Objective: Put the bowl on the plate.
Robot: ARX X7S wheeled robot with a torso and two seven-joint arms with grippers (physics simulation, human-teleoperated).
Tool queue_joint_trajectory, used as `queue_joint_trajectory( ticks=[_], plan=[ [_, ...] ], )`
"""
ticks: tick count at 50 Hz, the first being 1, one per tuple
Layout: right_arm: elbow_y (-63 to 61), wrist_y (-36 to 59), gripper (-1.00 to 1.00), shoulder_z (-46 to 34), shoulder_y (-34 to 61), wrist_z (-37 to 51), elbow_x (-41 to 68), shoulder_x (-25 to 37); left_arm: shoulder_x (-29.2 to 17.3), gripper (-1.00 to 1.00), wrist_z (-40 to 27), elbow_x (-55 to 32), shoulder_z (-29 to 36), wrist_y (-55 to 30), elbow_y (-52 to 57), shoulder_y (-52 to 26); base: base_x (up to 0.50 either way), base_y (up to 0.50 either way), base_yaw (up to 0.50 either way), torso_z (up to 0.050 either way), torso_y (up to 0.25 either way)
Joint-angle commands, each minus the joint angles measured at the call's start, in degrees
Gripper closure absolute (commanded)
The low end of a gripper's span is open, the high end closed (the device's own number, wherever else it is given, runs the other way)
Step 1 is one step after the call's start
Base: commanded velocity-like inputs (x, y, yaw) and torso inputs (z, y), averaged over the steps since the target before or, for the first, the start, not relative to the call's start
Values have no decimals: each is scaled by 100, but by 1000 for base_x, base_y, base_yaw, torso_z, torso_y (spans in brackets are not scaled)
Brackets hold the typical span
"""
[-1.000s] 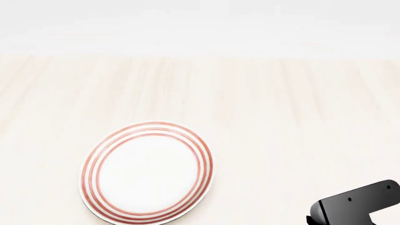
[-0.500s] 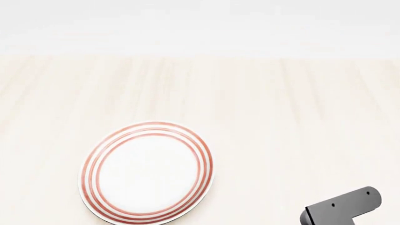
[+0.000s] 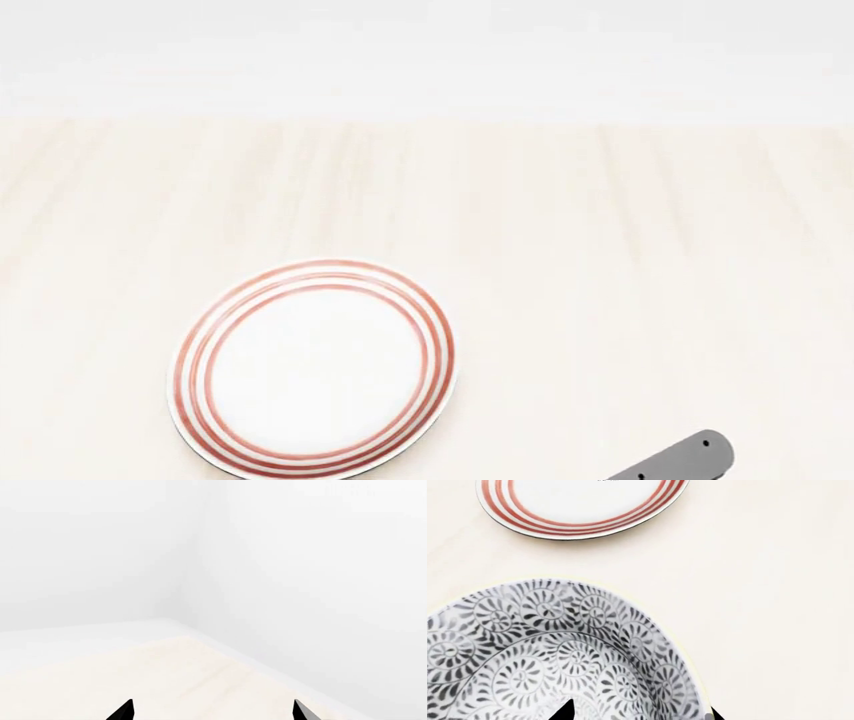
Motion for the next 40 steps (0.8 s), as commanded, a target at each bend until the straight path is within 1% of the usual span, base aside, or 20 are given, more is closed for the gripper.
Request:
queue_joint_trajectory(
  ticks=[1,11,14,19,20,23,24,31,36,38,40],
  plan=[
    [-64,-102,100,-160,-71,-72,89,58,-17,-100,-3,-45,22,55,10,51,0,0,0,0,0],
    [-160,-173,100,-206,-98,-85,106,92,-56,-100,-31,-108,10,60,27,55,0,0,0,0,0],
    [-296,-507,100,-59,-132,-143,64,90,-68,-100,-37,-121,3,68,17,49,0,0,0,0,0],
    [-894,-1218,100,689,-135,-278,377,-60,-83,-100,-61,-137,8,64,23,47,0,0,0,0,0],
    [-1148,-1420,100,961,-45,-287,552,-148,-86,-100,-66,-136,13,63,27,48,0,0,0,0,0],
    [-1456,-1611,100,1205,208,-229,716,-252,-94,-100,-74,-146,15,67,39,57,0,0,0,0,0],
    [-1596,-1667,100,1258,420,-177,776,-307,-102,-100,-77,-159,11,61,52,59,0,0,0,0,0],
    [-1821,-1961,100,1155,1209,-150,732,-586,-132,-100,-107,-203,1,45,50,35,0,0,0,0,0],
    [-1442,-2213,100,930,1697,-185,463,-933,-152,-100,-131,-252,-13,26,96,43,0,0,0,0,0],
    [-1293,-2278,100,802,1773,-237,307,-980,-157,-100,-141,-265,-14,21,105,45,0,0,0,0,0],
    [-1118,-2327,100,840,1825,-194,330,-1111,-163,-100,-147,-276,-13,19,114,47,0,0,0,0,0]
  ],
)
